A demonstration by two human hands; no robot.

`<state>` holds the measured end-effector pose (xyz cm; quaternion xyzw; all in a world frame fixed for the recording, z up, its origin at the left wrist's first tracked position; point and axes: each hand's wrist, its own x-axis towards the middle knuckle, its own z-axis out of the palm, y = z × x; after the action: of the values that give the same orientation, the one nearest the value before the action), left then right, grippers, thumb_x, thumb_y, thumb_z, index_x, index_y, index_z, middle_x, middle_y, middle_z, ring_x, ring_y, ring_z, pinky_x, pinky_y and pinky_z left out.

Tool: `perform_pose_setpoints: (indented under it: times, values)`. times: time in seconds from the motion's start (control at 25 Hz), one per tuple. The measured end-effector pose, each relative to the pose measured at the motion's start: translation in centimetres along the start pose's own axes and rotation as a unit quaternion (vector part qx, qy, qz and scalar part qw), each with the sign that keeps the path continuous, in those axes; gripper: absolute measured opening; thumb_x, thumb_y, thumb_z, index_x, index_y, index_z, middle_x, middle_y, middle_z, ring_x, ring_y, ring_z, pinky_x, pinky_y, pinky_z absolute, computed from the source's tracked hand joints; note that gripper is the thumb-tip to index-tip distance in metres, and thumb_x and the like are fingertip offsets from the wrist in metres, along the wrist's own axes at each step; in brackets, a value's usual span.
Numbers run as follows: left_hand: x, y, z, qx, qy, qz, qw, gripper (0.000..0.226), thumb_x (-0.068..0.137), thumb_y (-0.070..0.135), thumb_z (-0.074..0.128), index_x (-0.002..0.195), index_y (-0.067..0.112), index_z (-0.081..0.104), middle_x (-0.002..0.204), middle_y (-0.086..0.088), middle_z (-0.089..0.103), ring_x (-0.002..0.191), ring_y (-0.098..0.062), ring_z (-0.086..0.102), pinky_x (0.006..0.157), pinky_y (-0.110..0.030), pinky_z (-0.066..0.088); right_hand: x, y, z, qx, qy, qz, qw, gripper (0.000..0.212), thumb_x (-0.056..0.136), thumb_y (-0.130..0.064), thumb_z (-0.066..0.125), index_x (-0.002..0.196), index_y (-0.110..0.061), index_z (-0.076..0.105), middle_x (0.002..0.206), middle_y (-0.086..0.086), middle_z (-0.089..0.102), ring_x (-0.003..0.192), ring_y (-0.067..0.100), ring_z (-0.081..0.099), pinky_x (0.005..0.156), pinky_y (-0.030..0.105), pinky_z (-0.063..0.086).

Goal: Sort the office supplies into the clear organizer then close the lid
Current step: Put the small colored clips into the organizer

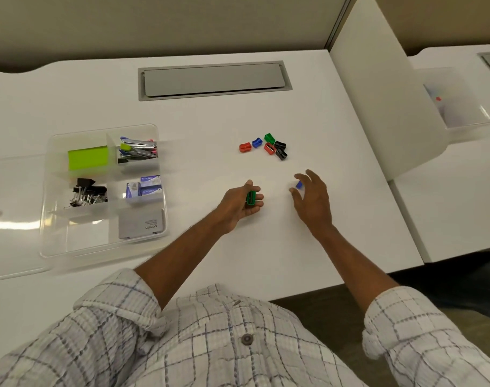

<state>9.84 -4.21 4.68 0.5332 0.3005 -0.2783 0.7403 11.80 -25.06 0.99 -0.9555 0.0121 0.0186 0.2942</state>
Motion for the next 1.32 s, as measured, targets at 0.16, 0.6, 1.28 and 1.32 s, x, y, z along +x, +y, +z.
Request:
perform_pose_setpoints:
  times: [0.16, 0.6, 1.28, 1.32]
  values:
    - [0.9, 1.6, -0.3, -0.013, 0.017, 0.012, 1.0, 0.037, 0.107, 0.032, 0.043, 0.122, 0.006, 0.062, 0.116, -0.013, 0.067, 0.104, -0.024, 0.065, 0.093, -0.034, 0.056, 1.5, 1.8, -0.4, 0.0, -0.013, -0.012, 1.0, 0.024, 0.094, -0.012, 0.063, 0.118, -0.01, 0.063, 0.121, 0.007, 0.061, 0.111, 0.024, 0.058, 0.1, 0.038, 0.049]
    - [3.6, 5.4, -0.1, -0.04, 0.049, 0.014, 0.998, 0.037, 0.107, 0.03, 0.042, 0.128, 0.007, 0.06, 0.123, -0.014, 0.067, 0.116, -0.029, 0.065, 0.099, -0.038, 0.055, 8.2, -3.8, 0.4, -0.011, 0.01, 0.012, 1.0, 0.024, 0.097, -0.034, 0.055, 0.101, -0.014, 0.043, 0.074, 0.001, 0.055, 0.056, 0.017, 0.049, 0.046, 0.026, 0.029]
    - [5.0, 5.8, -1.3, -0.057, 0.06, -0.01, 0.997, 0.036, 0.102, 0.03, 0.054, 0.129, 0.007, 0.06, 0.125, -0.014, 0.067, 0.118, -0.029, 0.065, 0.101, -0.038, 0.055, 9.7, -3.3, 1.5, -0.024, -0.022, 0.075, 0.997, 0.028, 0.093, -0.037, 0.06, 0.11, -0.015, 0.059, 0.085, -0.002, 0.06, 0.079, 0.02, 0.059, 0.067, 0.033, 0.047]
    - [4.8, 5.7, -1.2, -0.053, 0.062, -0.009, 0.997, 0.036, 0.102, 0.029, 0.054, 0.13, 0.007, 0.06, 0.126, -0.014, 0.067, 0.118, -0.029, 0.065, 0.102, -0.039, 0.054, 9.2, -3.7, 1.4, 0.022, -0.038, 0.097, 0.994, 0.029, 0.093, -0.038, 0.06, 0.109, -0.014, 0.06, 0.085, -0.001, 0.061, 0.078, 0.02, 0.059, 0.069, 0.034, 0.049]
